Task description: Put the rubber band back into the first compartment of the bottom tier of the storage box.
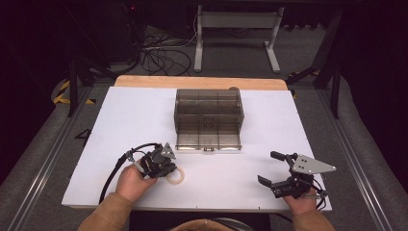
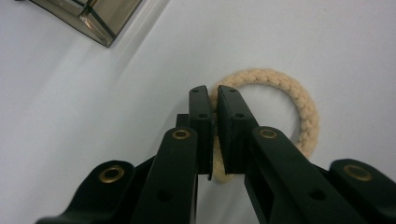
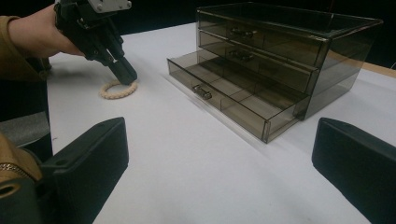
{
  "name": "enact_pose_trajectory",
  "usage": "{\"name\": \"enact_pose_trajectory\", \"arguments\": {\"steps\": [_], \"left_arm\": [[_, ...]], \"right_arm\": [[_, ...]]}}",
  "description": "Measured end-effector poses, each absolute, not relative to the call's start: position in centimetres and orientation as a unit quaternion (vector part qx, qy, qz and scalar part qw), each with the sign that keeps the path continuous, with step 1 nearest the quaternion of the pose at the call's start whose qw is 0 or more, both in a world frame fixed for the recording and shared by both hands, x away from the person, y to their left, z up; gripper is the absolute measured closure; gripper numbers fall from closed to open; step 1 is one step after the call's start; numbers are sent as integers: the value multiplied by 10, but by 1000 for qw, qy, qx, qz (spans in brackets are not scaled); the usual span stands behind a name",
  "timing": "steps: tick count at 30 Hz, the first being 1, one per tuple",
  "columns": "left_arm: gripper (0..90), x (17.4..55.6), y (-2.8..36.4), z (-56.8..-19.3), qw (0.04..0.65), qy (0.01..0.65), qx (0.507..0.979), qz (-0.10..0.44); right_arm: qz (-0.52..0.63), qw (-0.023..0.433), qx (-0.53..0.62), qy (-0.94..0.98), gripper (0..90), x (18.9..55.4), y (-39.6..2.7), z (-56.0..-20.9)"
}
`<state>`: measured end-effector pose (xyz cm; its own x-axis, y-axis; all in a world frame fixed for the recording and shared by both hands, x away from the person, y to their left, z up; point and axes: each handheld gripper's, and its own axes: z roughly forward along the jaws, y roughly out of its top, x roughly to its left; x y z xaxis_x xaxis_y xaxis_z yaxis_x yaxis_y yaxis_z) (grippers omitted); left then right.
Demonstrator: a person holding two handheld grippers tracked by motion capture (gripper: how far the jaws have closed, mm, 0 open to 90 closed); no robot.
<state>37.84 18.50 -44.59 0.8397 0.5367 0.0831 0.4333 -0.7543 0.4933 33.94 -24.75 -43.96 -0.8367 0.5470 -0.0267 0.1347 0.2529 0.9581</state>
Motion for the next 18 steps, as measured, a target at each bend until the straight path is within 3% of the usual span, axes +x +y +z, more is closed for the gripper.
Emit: {"name": "enact_pose_trajectory", "arguments": {"steps": [18], "left_arm": [[853,371,197,-425,307,266,905,129]], "right_arm": [[569,181,221,771,43,340,-247,-440]]}}
